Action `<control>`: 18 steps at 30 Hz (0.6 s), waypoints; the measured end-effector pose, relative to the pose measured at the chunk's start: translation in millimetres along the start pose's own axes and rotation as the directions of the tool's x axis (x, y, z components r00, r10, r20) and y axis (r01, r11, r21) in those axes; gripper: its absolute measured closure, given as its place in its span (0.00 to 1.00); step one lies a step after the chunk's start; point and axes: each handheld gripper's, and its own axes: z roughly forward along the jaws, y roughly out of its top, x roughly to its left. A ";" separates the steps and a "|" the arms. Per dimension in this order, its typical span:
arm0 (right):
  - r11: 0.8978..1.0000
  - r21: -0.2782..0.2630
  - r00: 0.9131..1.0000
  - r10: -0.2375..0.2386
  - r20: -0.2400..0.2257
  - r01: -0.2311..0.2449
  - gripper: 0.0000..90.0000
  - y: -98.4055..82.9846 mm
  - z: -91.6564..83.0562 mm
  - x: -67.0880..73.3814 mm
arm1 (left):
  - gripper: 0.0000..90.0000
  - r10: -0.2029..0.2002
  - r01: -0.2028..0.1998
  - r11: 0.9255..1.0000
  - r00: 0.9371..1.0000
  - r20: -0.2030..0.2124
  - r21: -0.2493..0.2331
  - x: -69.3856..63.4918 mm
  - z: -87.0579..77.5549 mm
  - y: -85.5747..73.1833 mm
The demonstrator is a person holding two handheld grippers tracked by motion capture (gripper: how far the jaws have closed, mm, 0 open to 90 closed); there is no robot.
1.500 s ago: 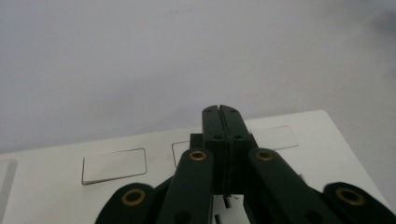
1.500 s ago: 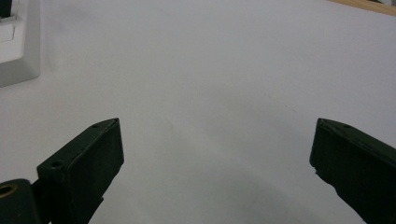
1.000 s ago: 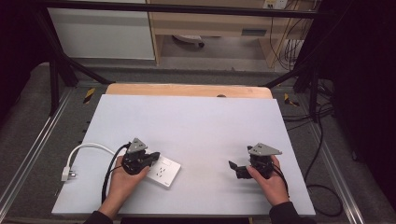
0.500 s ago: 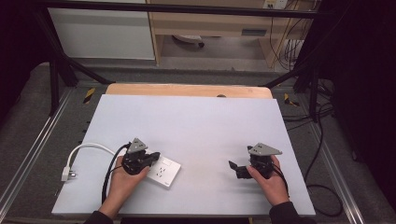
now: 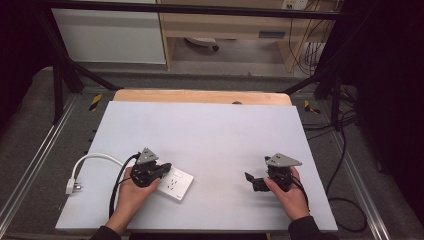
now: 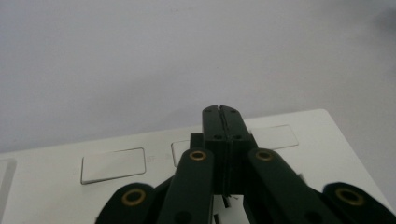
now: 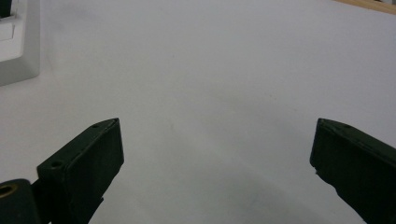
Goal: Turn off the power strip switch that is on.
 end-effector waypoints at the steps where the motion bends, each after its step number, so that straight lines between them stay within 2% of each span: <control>1: 1.000 0.000 1.000 0.000 -0.001 0.000 0.04 0.0 0.0 0.1 | 1.00 0.001 -0.001 1.000 1.000 0.000 0.000 -0.1 0.0 0.0; 3: 1.000 0.001 1.000 0.000 0.000 0.000 0.04 0.0 0.0 0.1 | 1.00 0.001 -0.001 1.000 1.000 0.001 0.002 -0.1 0.0 0.1; 5: 1.000 0.001 1.000 0.000 -0.001 0.000 0.04 0.0 0.0 0.1 | 1.00 -0.005 0.005 1.000 1.000 0.020 0.008 -0.9 1.0 -0.5; 10: 1.000 0.001 1.000 0.000 -0.002 0.000 0.04 0.0 -0.2 0.3 | 1.00 0.021 -0.021 1.000 1.000 0.008 0.009 -4.1 1.6 0.0; 18: 1.000 0.001 1.000 0.000 -0.001 0.000 0.04 -0.1 -0.4 0.2 | 1.00 0.014 -0.014 1.000 1.000 0.012 -0.005 -3.1 2.0 -1.3</control>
